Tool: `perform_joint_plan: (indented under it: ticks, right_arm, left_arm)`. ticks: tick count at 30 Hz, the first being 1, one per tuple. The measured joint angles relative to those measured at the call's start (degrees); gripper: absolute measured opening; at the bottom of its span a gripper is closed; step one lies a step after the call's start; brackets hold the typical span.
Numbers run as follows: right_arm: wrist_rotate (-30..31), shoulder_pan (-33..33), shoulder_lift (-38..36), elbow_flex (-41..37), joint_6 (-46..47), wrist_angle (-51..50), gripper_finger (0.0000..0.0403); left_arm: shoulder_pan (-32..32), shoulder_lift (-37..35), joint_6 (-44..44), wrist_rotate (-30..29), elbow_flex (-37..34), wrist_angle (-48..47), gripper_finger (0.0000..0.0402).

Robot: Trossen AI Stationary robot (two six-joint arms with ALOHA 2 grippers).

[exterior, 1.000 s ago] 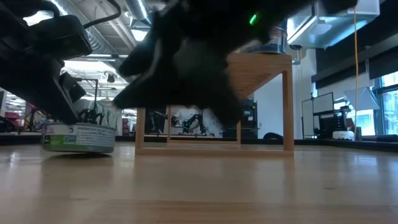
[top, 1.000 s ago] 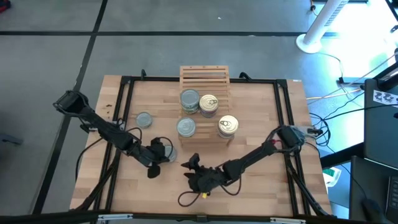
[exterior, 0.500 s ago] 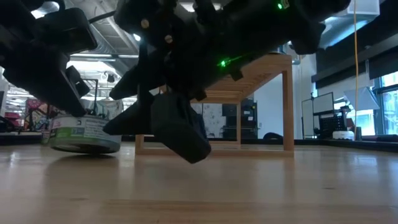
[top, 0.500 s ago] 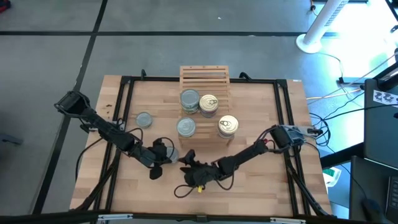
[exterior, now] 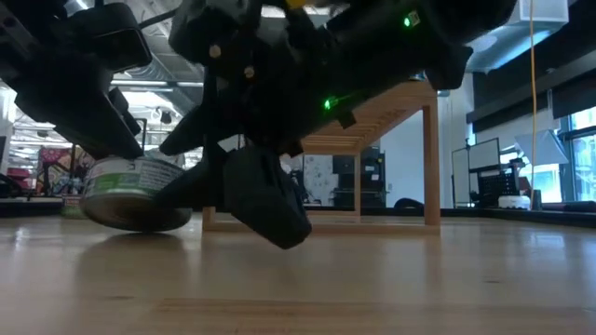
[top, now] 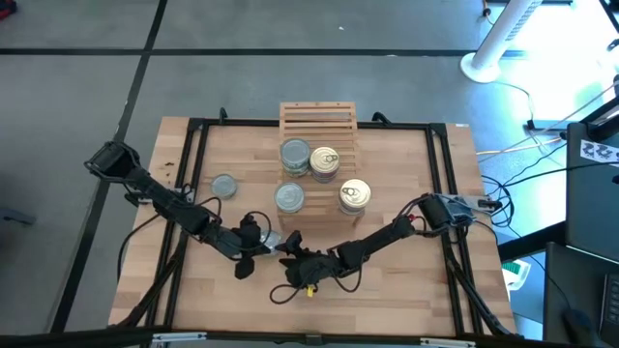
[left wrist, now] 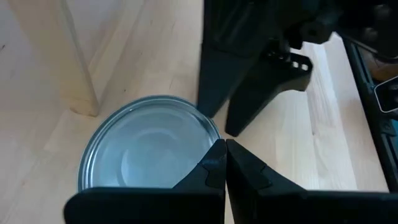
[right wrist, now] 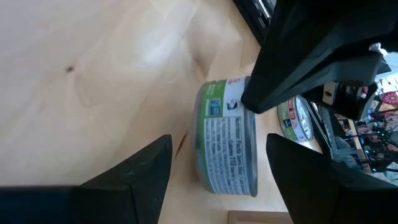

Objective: Stack canned seafood by type on shelf
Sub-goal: Stack the green tuna can on top of the green tuna can on the shelf

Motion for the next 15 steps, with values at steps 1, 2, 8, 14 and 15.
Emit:
perform_joint_plan:
  ticks: [1, 2, 8, 14, 15]
  right_arm:
    - [0.04, -0.01, 0.30, 0.00, -0.10, 0.21, 0.0262]
    - [0.13, -0.02, 0.66, 0.00, -0.19, 0.94, 0.0262]
    - [1.97, -0.02, 2.37, 0.13, -0.91, 4.13, 0.0262]
    - [3.26, -0.61, 2.78, 0.15, -0.85, 5.77, 0.0262]
    - [3.26, -0.80, 2.81, 0.15, -0.82, 5.78, 0.0262]
  left_arm:
    - [0.00, 0.00, -0.01, 0.00, 0.01, 0.00, 0.0000]
    - [0.00, 0.00, -0.02, 0.01, 0.01, 0.02, 0.0000]
    - [0.00, 0.00, -0.07, 0.01, 0.01, 0.02, 0.0000]
    - [0.00, 0.00, -0.04, 0.02, 0.01, 0.04, 0.0000]
    - [0.00, 0.00, -0.09, 0.02, 0.01, 0.10, 0.0000]
